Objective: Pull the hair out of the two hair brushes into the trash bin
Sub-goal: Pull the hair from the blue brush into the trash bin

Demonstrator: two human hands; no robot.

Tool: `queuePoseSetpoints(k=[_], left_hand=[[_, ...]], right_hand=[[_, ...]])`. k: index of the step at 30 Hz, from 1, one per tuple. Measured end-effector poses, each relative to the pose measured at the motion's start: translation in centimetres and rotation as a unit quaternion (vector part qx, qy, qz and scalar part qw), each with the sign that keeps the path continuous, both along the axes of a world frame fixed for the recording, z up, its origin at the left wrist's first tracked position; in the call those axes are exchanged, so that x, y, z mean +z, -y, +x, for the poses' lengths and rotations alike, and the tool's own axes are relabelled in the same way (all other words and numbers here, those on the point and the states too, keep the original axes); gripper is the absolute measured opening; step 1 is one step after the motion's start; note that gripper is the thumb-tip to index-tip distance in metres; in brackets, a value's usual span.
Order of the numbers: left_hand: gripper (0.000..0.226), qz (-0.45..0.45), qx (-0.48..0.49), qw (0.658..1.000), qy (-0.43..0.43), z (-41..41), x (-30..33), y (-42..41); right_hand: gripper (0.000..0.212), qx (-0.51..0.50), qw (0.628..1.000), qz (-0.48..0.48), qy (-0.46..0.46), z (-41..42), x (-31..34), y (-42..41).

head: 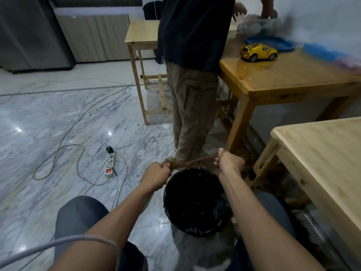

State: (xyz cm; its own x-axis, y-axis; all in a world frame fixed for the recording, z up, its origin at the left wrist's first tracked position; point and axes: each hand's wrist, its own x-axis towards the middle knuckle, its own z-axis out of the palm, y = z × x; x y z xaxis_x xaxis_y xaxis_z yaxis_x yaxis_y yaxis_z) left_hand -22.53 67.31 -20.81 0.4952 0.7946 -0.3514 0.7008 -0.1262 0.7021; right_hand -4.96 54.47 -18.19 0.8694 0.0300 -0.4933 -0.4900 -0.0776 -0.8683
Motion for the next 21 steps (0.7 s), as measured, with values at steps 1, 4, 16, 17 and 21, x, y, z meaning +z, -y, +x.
queuePoseSetpoints(k=[1, 4, 16, 17, 21], left_hand=[[0.044, 0.004, 0.018, 1.000, -0.016, -0.8, -0.3, -0.5], [0.047, 0.019, 0.036, 0.998, -0.049, -1.3, -0.2, -0.9], [0.040, 0.062, -0.062, 0.996, 0.018, 3.0, 0.7, 2.4], [0.041, 0.044, -0.057, 0.997, 0.023, 2.8, 0.4, 2.0], [0.047, -0.013, 0.003, 1.000, 0.024, 1.4, -1.4, -0.6]], right_hand=[[0.016, -0.007, 1.000, -0.002, 0.011, 0.7, 0.1, 0.5], [0.018, 0.123, 0.991, -0.023, 0.036, 0.6, -0.1, 1.4], [0.021, 0.418, 0.904, -0.014, 0.087, -1.3, -1.3, 2.9], [0.020, 0.407, 0.908, -0.028, 0.096, -1.3, -1.4, 3.1], [0.032, 0.364, 0.921, -0.079, 0.111, -0.6, -1.1, 3.9]])
